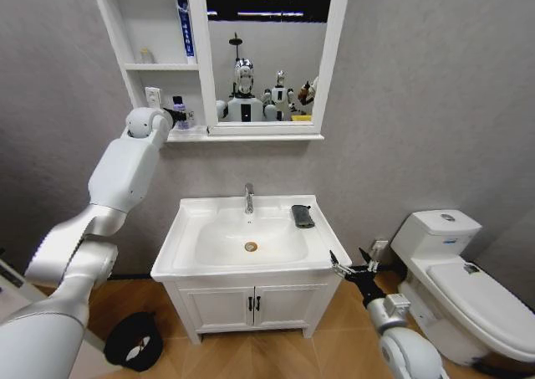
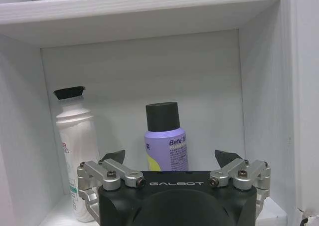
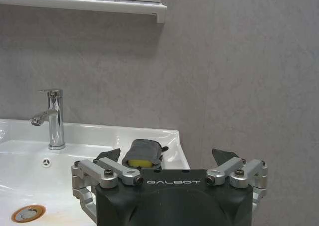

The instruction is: Move facial cleanser and shampoo from washbasin to cabinet, then wipe washbasin with towel.

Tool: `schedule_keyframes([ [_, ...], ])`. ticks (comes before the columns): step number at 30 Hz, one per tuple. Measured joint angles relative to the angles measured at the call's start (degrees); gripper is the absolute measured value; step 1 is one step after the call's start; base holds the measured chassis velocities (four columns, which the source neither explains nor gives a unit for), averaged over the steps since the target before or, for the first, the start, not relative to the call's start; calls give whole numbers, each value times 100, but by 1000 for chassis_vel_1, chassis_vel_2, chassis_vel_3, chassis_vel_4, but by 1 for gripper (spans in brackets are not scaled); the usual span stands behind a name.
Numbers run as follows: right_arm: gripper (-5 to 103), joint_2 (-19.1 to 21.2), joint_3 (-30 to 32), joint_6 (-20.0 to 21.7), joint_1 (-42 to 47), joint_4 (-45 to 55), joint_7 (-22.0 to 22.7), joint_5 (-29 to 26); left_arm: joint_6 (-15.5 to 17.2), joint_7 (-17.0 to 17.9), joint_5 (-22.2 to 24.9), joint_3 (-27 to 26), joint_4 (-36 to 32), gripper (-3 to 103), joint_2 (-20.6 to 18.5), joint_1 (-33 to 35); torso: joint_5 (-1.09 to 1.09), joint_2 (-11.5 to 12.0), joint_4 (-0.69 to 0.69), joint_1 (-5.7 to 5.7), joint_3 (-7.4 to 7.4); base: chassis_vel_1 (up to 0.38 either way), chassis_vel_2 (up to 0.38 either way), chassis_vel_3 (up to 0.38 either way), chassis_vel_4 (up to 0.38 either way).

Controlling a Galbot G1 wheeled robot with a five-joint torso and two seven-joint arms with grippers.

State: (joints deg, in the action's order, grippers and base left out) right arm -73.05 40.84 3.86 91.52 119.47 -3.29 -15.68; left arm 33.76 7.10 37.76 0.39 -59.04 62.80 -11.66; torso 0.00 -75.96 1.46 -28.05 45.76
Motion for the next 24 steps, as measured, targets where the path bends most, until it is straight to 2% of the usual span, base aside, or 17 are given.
schedule_keyframes([
  [9, 100, 6, -37, -2, -6, 4, 5, 1, 33, 222, 197, -26, -444, 100, -211, 154, 0, 0, 0, 0, 0, 0, 0, 0, 0],
  [11, 100, 4, -40, 1, -8, 10, 16, 3, 113, 399, 347, -152, -849, 100, -356, 375, 0, 0, 1, 0, 0, 0, 0, 0, 0],
  [12, 100, 4, -40, 1, -8, 10, 16, 3, 113, 399, 347, -152, -849, 100, -356, 375, 0, 0, 1, 0, 0, 0, 0, 0, 0],
  [14, 100, -4, -40, 6, -9, 19, 38, 3, 213, 685, 573, -311, -1415, 100, -535, 645, -1, 0, 0, 0, 0, 0, 0, 0, 0],
  [15, 100, -4, -40, 16, -13, 24, 59, -7, 255, 895, 755, -412, -1930, 100, -720, 896, 0, 0, 1, 0, 0, 0, 0, 0, 0],
  [16, 100, -4, -40, 16, -13, 24, 59, -7, 255, 895, 755, -412, -1930, 100, -720, 896, 0, 0, 1, 0, 0, 0, 0, 0, 0],
  [18, 100, 1, -51, 52, -40, 47, 80, -89, 256, 1196, 997, -637, -2721, 100, -1107, 1457, 2, 0, 2, 0, -1, 0, 0, 0, 0],
  [19, 100, 1, -51, 52, -40, 47, 80, -89, 256, 1196, 997, -637, -2721, 100, -1107, 1457, 2, 0, 2, 0, -1, 0, 0, 0, 0],
  [20, 100, 7, -69, 140, -103, 120, 153, -308, 243, 1469, 1253, -854, -3284, 100, -1422, 1977, -3, 0, -1, 1, -1, 0, 0, 0, 0],
  [21, 100, 12, -73, 180, -134, 153, 197, -387, 226, 1551, 1335, -952, -3489, 100, -1534, 2185, -4, -1, -3, 0, -1, 0, 0, 0, 0],
  [22, 100, 48, -78, 293, -228, 237, 313, -550, 159, 1702, 1452, -1261, -4029, 100, -1779, 2747, -1, -1, -4, 0, -1, 0, 0, 0, 0],
  [23, 100, 48, -78, 293, -228, 237, 313, -550, 159, 1702, 1452, -1261, -4029, 100, -1779, 2747, -1, -1, -4, 0, -1, 0, 0, 0, 0],
  [24, 100, 114, -77, 385, -311, 292, 401, -653, 97, 1769, 1457, -1618, -4536, 100, -1930, 3408, 1, -1, -4, 1, -2, 0, 0, 0, 0],
])
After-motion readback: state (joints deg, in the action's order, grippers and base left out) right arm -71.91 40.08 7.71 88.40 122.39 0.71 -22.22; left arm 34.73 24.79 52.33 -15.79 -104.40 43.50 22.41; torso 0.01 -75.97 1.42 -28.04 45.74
